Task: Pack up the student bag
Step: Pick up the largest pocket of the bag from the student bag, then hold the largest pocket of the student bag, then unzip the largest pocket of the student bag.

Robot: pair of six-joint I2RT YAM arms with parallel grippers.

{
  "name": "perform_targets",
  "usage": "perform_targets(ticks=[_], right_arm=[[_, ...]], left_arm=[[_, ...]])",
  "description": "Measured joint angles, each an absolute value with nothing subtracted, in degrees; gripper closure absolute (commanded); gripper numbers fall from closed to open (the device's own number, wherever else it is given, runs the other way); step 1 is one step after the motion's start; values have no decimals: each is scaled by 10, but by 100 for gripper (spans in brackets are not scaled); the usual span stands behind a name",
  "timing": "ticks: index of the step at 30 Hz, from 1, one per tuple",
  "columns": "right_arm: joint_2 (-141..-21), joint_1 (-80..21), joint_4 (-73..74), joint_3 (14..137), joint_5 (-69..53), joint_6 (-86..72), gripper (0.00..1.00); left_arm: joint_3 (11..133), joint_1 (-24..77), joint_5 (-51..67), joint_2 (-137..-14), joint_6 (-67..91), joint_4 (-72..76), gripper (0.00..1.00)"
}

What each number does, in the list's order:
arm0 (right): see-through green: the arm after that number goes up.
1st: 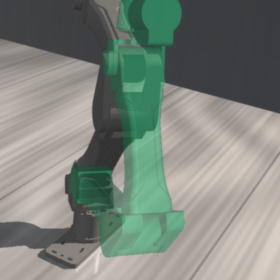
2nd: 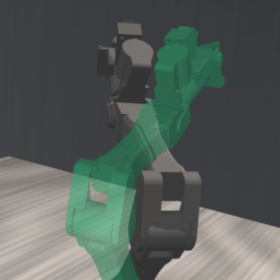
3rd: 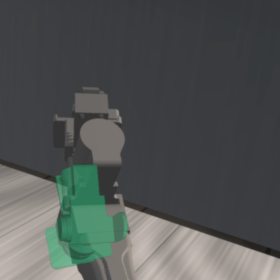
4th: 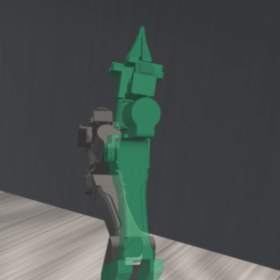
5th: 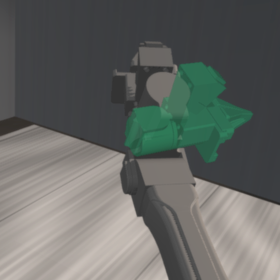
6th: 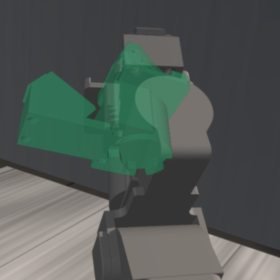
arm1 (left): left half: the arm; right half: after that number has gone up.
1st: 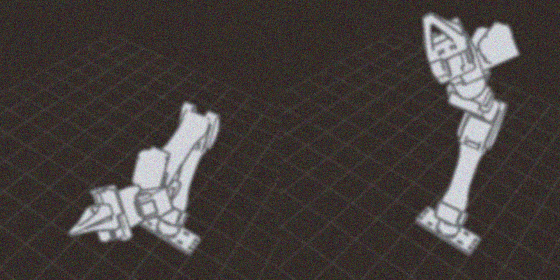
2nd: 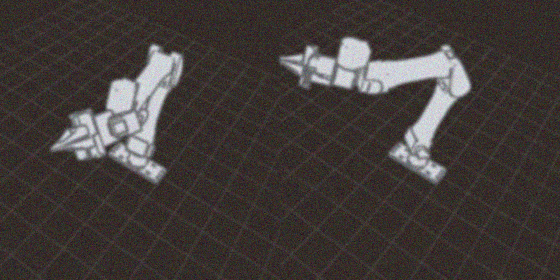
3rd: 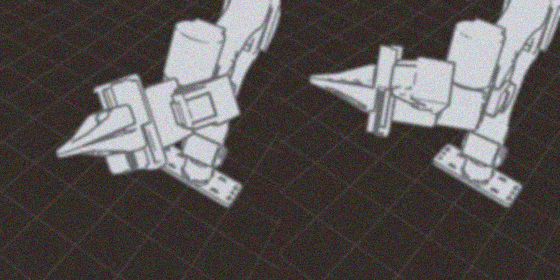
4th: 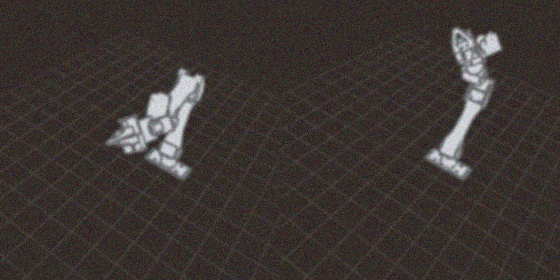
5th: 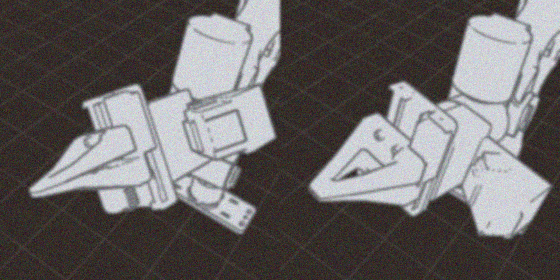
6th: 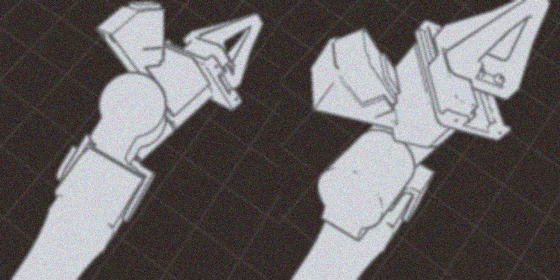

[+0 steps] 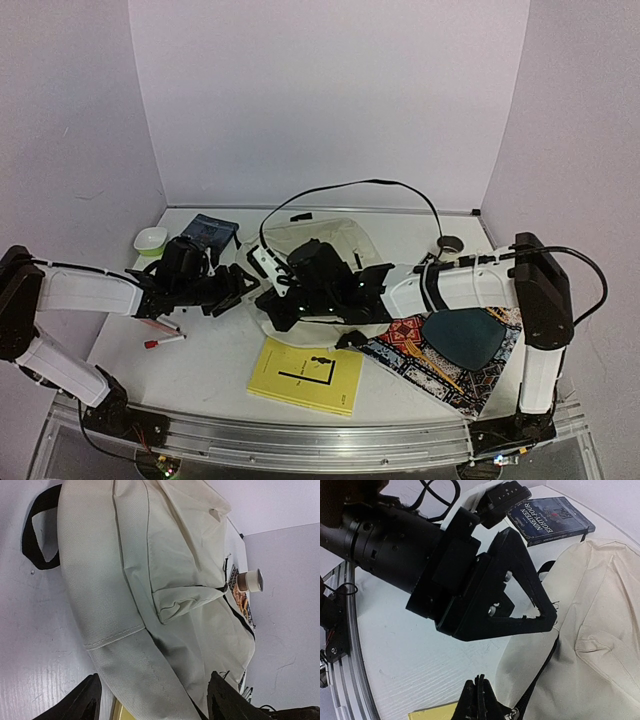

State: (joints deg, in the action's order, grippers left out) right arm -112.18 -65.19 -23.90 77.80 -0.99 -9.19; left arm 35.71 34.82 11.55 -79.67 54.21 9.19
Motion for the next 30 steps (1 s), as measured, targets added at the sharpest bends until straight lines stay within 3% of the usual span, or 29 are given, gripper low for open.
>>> perform_targets(ticks=[12, 15, 23, 30], right_arm=[[-1122, -652, -251, 772, -13, -93, 100], [-1122, -652, -252, 770, -13, -93, 100], [-1122, -652, -257, 754, -13, -93, 100], [-1097, -652, -250, 710, -12, -93, 100]], left_arm=[[343, 368, 119, -897, 601, 177, 32], [343, 373, 119, -918, 614, 199, 44], [345, 380, 115, -949, 633, 243, 96], [350, 379, 97, -949, 613, 244, 100]])
